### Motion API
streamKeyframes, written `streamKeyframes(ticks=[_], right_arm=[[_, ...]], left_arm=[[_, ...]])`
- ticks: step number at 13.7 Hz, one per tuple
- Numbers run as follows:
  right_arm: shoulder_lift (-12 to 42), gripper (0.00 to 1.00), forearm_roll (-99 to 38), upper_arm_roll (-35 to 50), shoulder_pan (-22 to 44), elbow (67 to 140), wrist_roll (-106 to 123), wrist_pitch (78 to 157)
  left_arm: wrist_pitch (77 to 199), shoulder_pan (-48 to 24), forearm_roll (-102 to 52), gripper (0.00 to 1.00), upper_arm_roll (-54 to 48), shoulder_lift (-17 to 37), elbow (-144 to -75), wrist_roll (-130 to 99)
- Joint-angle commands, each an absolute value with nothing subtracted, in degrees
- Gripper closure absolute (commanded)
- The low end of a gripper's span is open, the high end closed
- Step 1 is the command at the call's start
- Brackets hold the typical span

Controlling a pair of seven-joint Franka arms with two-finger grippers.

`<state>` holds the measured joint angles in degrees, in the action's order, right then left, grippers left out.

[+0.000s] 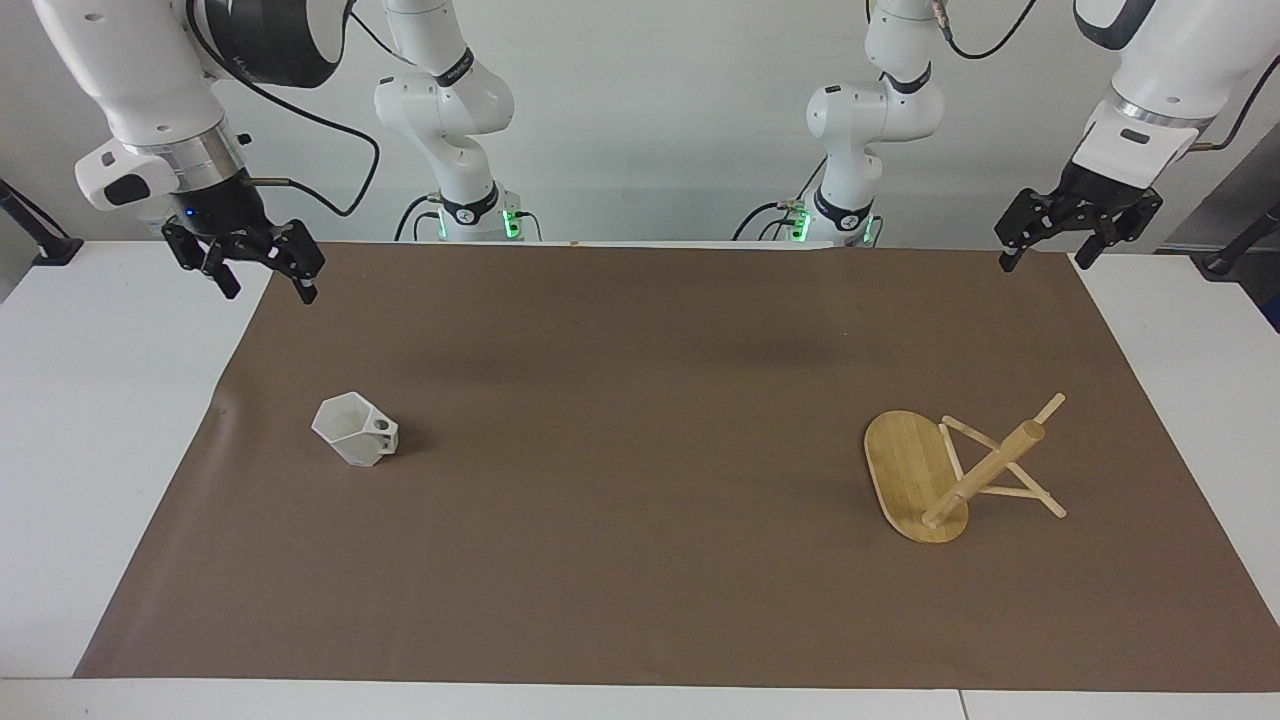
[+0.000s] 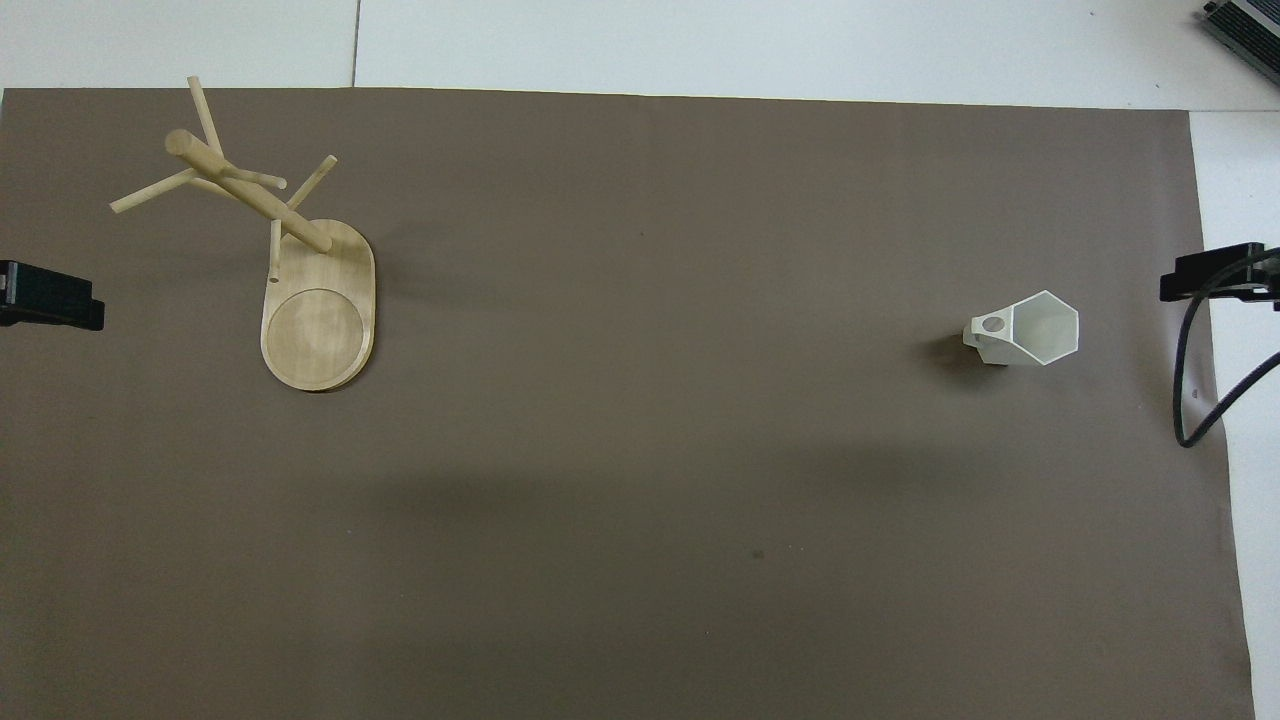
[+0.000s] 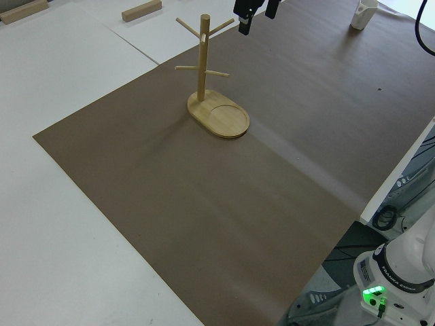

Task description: Hang cup on rack

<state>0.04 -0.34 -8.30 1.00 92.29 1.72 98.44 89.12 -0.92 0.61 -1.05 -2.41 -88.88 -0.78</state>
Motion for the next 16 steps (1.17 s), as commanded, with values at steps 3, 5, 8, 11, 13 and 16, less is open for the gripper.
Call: streamKeyframes(ticks=[3, 5, 8, 11, 13, 16], right_arm=[[-0.2, 0.0, -1.1, -8.2, 0.6, 91.9, 3.0, 96.4], [-0.2, 0.0, -1.0, -8.3, 0.6, 91.9, 3.1, 96.4], [-0.2, 0.0, -1.0, -8.2, 0.7, 91.9, 3.1, 96.1], [-0.2, 0.0, -1.0, -8.2, 0.6, 91.9, 3.1, 95.4], [-0.2, 0.0, -0.8, -8.3, 0.6, 91.9, 3.0, 95.4], [-0.2, 0.0, -0.4, -8.2, 0.6, 91.9, 3.1, 95.4]], left_arm=[[89.8, -1.8, 0.6, 0.0, -0.9, -3.3, -89.8, -0.4], [89.8, -1.8, 0.6, 0.0, -0.9, -3.3, -89.8, -0.4], [89.8, -1.8, 0.6, 0.0, -0.9, -3.3, -89.8, -0.4], [90.0, -1.8, 0.6, 0.0, -0.9, -3.3, -89.7, -0.4], [90.1, -1.8, 0.6, 0.0, -0.9, -3.3, -89.8, -0.4], [90.2, -1.8, 0.6, 0.0, -0.9, -3.3, -89.7, -0.4]])
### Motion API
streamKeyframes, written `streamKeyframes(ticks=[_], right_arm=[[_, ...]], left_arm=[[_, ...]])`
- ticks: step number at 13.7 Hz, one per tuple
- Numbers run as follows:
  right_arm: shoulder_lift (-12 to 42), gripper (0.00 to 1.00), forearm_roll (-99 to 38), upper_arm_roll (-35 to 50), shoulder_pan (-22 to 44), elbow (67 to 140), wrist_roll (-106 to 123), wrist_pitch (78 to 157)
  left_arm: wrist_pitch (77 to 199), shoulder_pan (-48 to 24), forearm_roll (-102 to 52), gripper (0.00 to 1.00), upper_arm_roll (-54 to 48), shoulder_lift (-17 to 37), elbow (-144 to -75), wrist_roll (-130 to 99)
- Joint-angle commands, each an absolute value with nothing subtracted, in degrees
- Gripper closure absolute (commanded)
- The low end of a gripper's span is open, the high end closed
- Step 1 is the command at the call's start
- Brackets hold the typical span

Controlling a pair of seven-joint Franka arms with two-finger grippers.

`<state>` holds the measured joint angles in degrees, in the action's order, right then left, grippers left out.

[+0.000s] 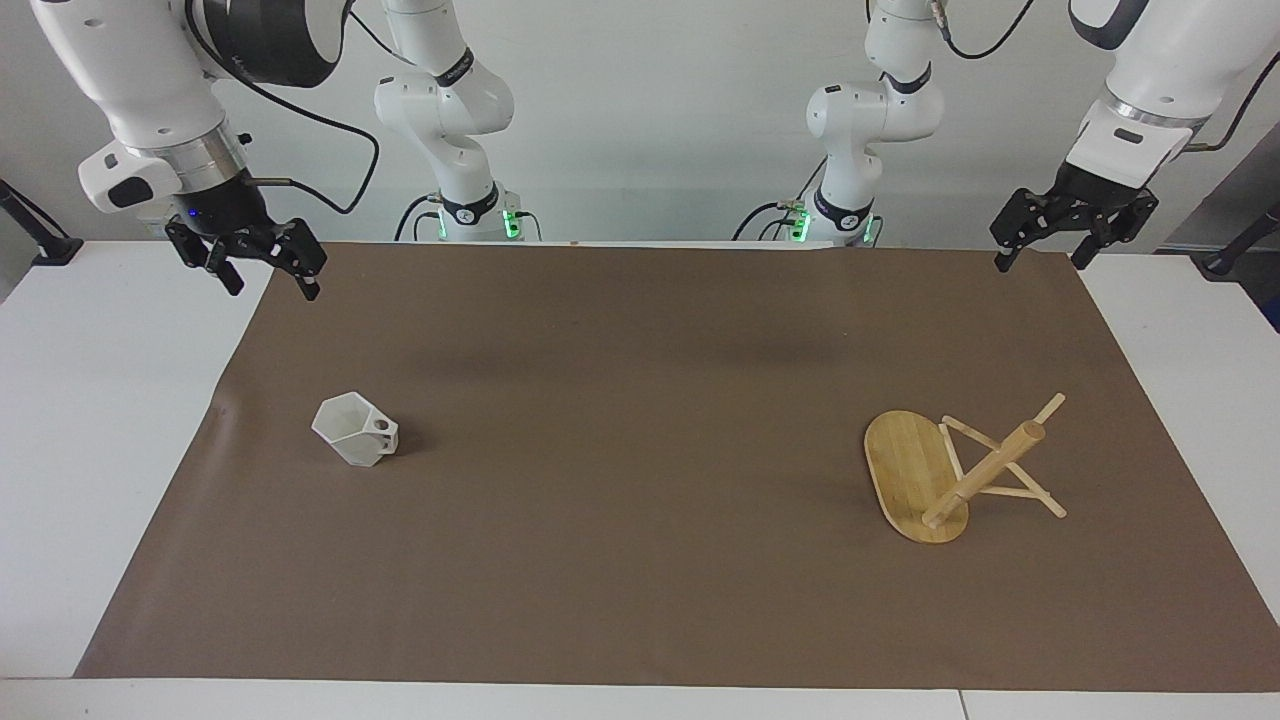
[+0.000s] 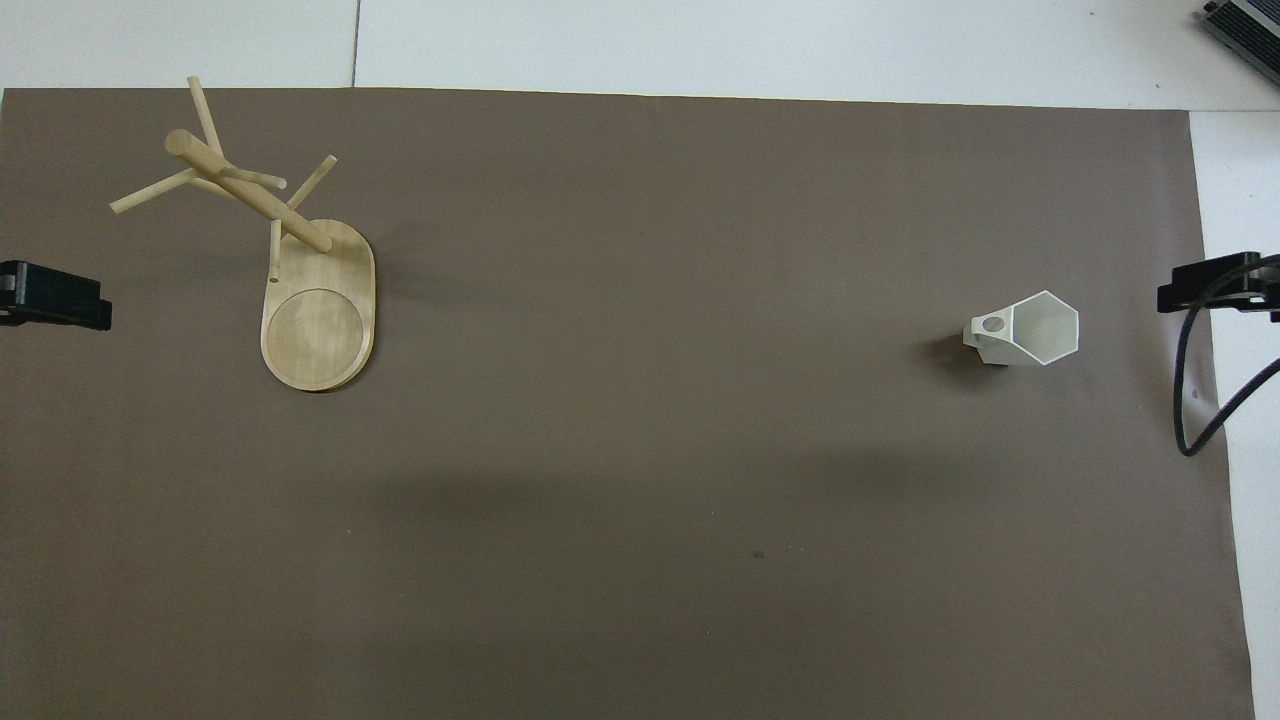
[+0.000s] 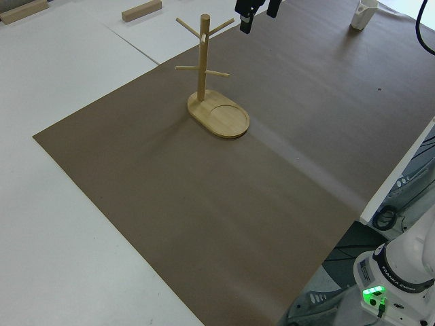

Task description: Hang cup on rack

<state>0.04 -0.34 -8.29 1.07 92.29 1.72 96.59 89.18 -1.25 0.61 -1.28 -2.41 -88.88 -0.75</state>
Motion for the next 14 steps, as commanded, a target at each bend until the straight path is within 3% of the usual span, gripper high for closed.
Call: streamKeyframes(ticks=[1, 14], right_arm=[[-0.3, 0.0, -0.4, -8.2, 0.6, 91.9, 3.1, 95.4], [-0.3, 0.0, -0.2, -8.2, 0.6, 92.0, 3.2, 94.6]], left_arm=[[90.2, -1.8, 0.6, 0.0, -0.9, -3.3, -89.7, -0.4], [91.6, -1.8, 0.6, 0.0, -0.9, -3.1, -89.6, -0.4]])
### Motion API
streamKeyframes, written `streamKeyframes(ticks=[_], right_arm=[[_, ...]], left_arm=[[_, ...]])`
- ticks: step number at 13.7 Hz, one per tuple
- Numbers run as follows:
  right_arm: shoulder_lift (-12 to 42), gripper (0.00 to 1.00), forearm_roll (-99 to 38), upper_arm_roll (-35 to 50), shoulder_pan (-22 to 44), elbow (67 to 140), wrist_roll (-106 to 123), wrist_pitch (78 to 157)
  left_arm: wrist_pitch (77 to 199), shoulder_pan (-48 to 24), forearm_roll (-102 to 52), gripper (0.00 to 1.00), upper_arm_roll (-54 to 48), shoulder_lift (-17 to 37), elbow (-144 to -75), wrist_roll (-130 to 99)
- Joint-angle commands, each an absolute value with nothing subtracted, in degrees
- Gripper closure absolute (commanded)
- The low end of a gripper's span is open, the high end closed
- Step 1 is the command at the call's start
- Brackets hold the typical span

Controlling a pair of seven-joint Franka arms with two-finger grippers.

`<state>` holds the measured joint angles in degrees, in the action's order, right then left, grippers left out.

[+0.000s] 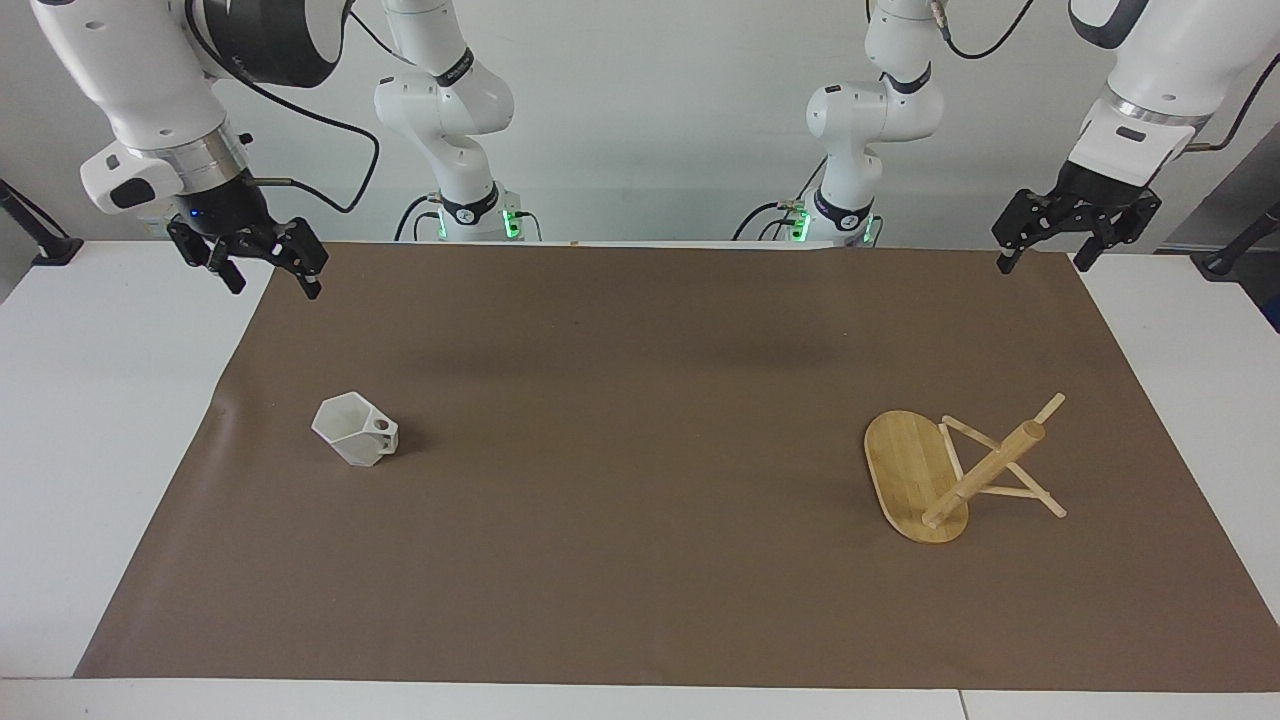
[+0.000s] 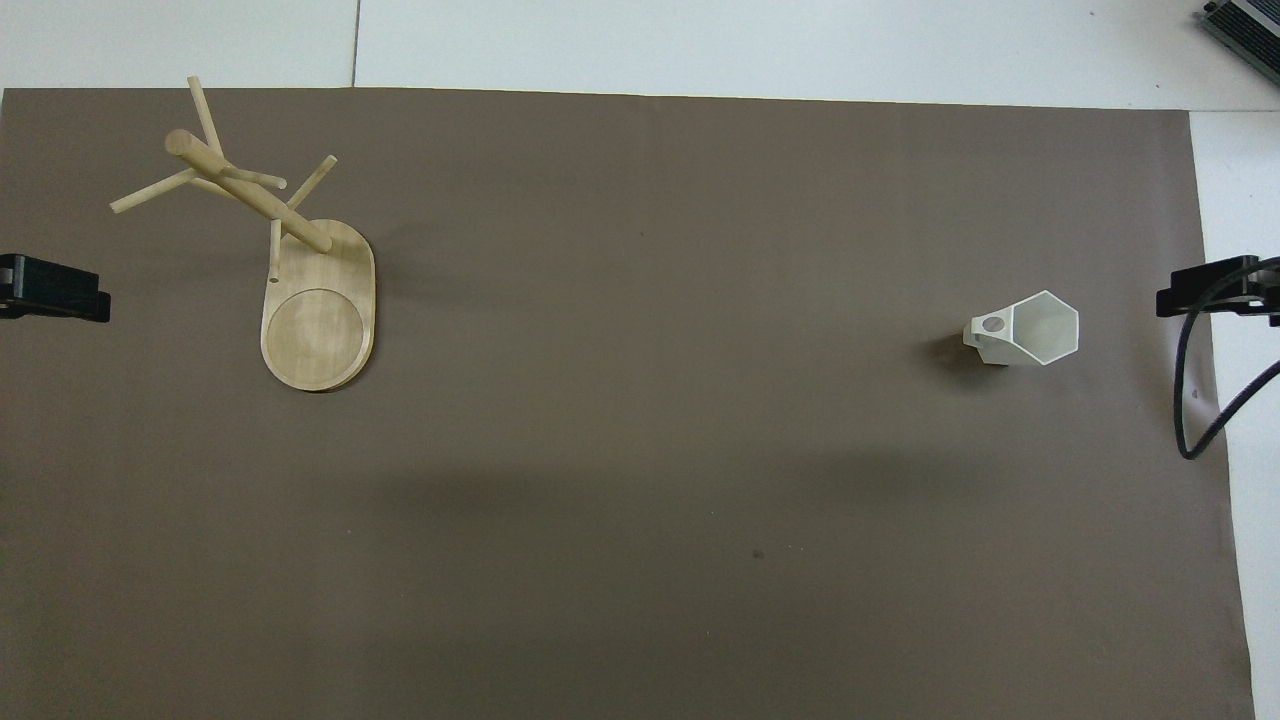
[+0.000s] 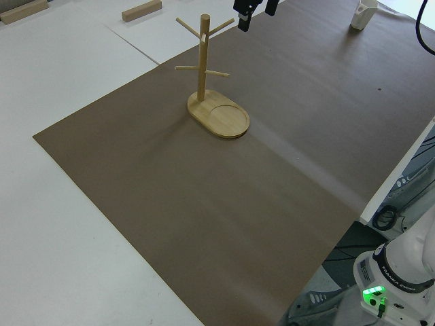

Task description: Hang cup on rack

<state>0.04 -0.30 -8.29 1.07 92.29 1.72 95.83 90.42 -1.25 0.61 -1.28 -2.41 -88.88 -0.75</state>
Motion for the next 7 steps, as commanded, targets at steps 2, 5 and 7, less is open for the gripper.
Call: streamKeyframes(ticks=[2, 5, 7], right_arm=[[-0.3, 0.0, -0.1, -8.2, 0.6, 92.4, 3.3, 95.7], [0.2, 0.0, -0.3, -8.2, 0.4, 95.7, 4.5, 102.1], [0.3, 0.0, -0.4, -8.3, 0.1, 98.4, 6.7, 106.0]], left_arm=[[91.8, -1.8, 0.6, 0.0, -0.9, -3.0, -89.5, -0.4], [91.8, -1.8, 0.6, 0.0, -1.0, -3.0, -89.5, -0.4], [91.8, -1.8, 0.6, 0.0, -1.0, -3.0, -89.6, -0.5]])
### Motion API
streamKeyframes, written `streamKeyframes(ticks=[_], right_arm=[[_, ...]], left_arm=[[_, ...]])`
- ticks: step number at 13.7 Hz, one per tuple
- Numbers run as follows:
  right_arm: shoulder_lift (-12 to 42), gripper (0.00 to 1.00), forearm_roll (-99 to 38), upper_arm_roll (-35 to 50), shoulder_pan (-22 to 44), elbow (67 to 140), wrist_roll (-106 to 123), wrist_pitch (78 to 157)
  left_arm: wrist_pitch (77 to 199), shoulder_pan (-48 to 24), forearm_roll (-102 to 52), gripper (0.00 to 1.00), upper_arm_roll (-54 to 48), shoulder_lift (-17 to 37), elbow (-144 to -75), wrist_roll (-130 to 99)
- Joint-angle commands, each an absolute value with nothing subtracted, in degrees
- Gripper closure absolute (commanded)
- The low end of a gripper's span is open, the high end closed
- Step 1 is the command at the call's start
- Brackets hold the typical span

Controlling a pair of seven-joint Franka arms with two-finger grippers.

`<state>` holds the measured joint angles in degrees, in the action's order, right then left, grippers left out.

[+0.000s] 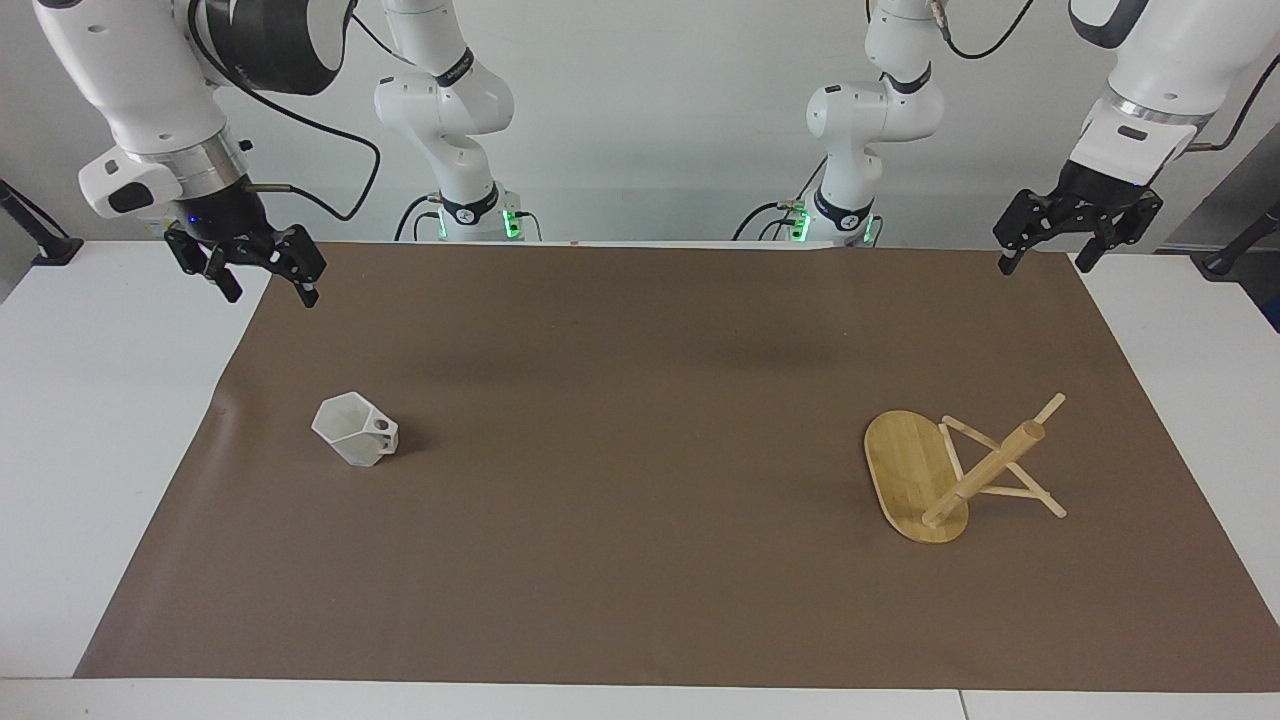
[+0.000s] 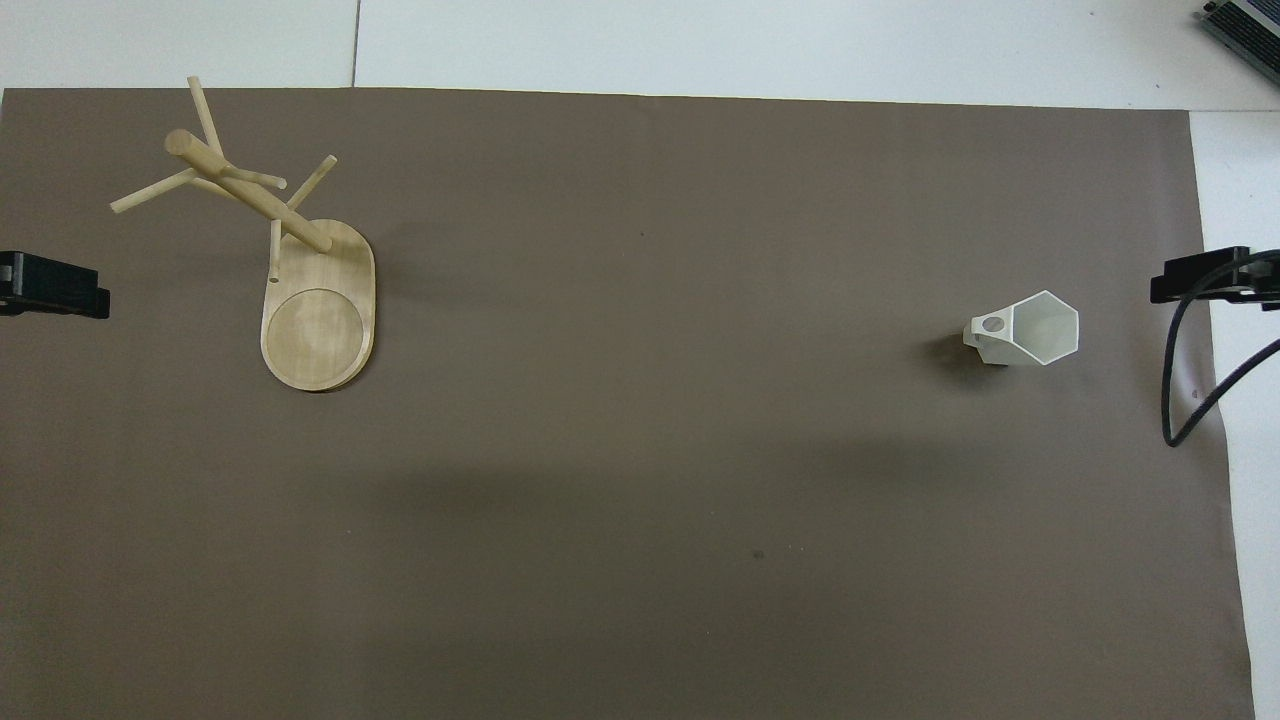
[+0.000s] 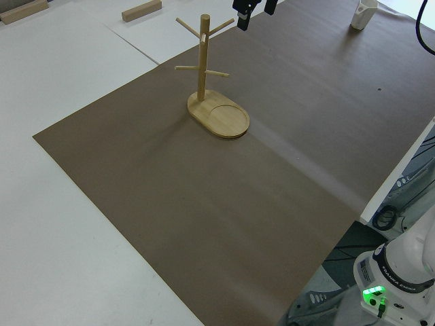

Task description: Hang cup on rack

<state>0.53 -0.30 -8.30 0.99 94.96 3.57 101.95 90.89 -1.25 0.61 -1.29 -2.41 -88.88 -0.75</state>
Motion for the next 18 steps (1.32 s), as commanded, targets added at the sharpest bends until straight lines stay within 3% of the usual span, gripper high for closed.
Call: streamKeyframes(ticks=[1, 7, 18], right_arm=[[1.0, 0.0, -0.4, -8.2, -0.4, 99.0, 8.1, 107.2], [9.6, 0.0, -1.1, -8.2, -2.7, 100.2, 15.8, 115.0], [13.3, 0.13, -1.1, -8.2, -1.9, 108.9, 15.8, 127.3]], left_arm=[[91.9, -1.8, 0.6, 0.0, -1.0, -3.0, -89.6, -0.5], [91.9, -1.8, 0.6, 0.0, -1.0, -3.1, -89.7, -0.6], [91.8, -1.9, 0.6, 0.0, -1.1, -3.2, -89.8, -0.6]])
